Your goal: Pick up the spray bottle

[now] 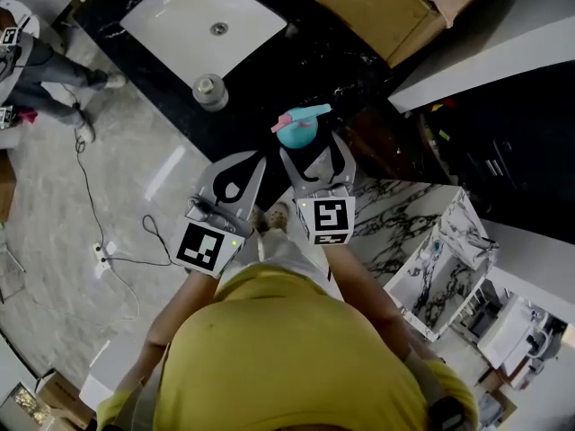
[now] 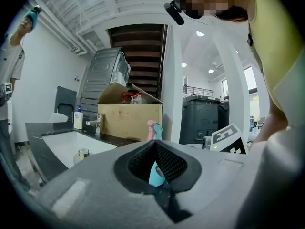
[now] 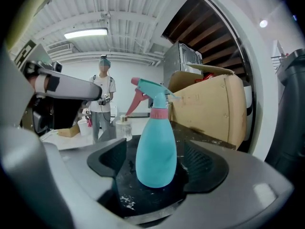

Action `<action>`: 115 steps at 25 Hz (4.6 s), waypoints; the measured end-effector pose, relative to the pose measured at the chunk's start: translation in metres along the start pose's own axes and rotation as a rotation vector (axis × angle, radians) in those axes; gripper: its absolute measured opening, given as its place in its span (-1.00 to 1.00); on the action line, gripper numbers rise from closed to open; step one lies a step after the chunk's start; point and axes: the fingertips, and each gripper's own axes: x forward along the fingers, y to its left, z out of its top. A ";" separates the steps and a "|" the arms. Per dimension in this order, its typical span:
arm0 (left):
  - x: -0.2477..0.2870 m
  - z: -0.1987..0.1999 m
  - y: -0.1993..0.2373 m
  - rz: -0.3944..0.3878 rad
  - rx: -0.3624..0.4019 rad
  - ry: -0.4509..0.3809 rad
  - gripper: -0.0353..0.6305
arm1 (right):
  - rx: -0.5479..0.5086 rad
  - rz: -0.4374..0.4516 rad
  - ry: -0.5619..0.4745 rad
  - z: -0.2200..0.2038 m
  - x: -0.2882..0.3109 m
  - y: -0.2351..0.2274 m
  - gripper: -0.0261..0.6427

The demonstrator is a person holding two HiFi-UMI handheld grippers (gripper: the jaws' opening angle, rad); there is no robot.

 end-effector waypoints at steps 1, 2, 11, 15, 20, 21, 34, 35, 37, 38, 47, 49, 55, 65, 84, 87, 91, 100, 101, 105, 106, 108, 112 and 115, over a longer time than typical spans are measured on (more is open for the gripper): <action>0.002 -0.002 0.000 -0.004 -0.003 0.006 -0.89 | 0.003 -0.001 0.012 -0.005 0.004 -0.001 0.17; 0.003 -0.004 0.000 -0.007 -0.006 0.010 -0.89 | 0.008 -0.001 0.021 -0.009 0.009 -0.001 0.21; 0.005 -0.012 0.004 -0.010 -0.014 0.041 -0.89 | 0.049 -0.008 0.062 -0.024 0.038 -0.005 0.26; 0.002 -0.015 0.010 -0.001 -0.013 0.050 -0.89 | 0.042 -0.014 0.061 -0.024 0.045 -0.005 0.25; -0.004 -0.016 0.014 0.009 -0.009 0.060 -0.89 | 0.033 -0.014 0.052 -0.021 0.049 -0.005 0.18; -0.005 -0.016 0.014 0.009 -0.007 0.061 -0.89 | 0.034 -0.014 0.047 -0.020 0.048 -0.006 0.18; -0.012 -0.015 0.008 -0.003 0.006 0.053 -0.89 | 0.019 -0.029 0.033 -0.012 0.041 -0.004 0.17; -0.012 -0.015 0.009 -0.002 0.003 0.055 -0.89 | 0.028 -0.031 0.042 -0.016 0.040 -0.004 0.17; -0.012 -0.016 0.009 -0.001 -0.002 0.057 -0.89 | 0.045 -0.041 0.050 -0.023 0.039 -0.007 0.18; -0.012 -0.017 0.009 -0.001 -0.002 0.057 -0.89 | 0.048 -0.043 0.050 -0.024 0.039 -0.007 0.18; -0.015 -0.018 0.013 0.008 -0.011 0.058 -0.89 | 0.034 -0.056 0.057 -0.019 0.052 -0.005 0.35; -0.015 -0.019 0.015 0.011 -0.011 0.060 -0.89 | 0.031 -0.064 0.058 -0.018 0.055 -0.008 0.34; -0.016 -0.020 0.015 0.015 -0.012 0.061 -0.89 | 0.023 -0.052 0.050 -0.012 0.058 -0.008 0.23; -0.014 -0.017 0.012 0.013 -0.006 0.048 -0.89 | 0.033 -0.090 0.017 0.018 0.035 -0.018 0.22; -0.004 0.021 0.005 0.062 0.037 -0.012 -0.89 | 0.082 -0.265 -0.029 0.093 -0.077 -0.041 0.22; -0.004 0.029 0.002 0.076 0.055 -0.025 -0.89 | 0.083 -0.300 -0.037 0.095 -0.089 -0.046 0.22; -0.005 0.035 0.002 0.104 0.073 -0.042 -0.89 | 0.075 -0.333 -0.045 0.094 -0.098 -0.050 0.22; -0.005 0.040 -0.002 0.115 0.083 -0.062 -0.89 | 0.081 -0.334 -0.066 0.094 -0.101 -0.053 0.22; -0.005 0.041 -0.003 0.113 0.084 -0.064 -0.89 | 0.082 -0.334 -0.068 0.095 -0.101 -0.053 0.22; -0.004 0.041 -0.005 0.107 0.084 -0.066 -0.89 | 0.083 -0.338 -0.069 0.094 -0.103 -0.055 0.22; -0.004 0.040 -0.006 0.105 0.085 -0.065 -0.89 | 0.084 -0.339 -0.069 0.094 -0.103 -0.056 0.22; -0.003 0.039 -0.007 0.102 0.086 -0.064 -0.89 | 0.086 -0.341 -0.069 0.093 -0.103 -0.058 0.22; -0.003 0.038 -0.010 0.099 0.089 -0.059 -0.89 | 0.089 -0.337 -0.075 0.093 -0.104 -0.059 0.22; -0.002 0.038 -0.013 0.097 0.093 -0.060 -0.89 | 0.086 -0.332 -0.079 0.093 -0.105 -0.060 0.22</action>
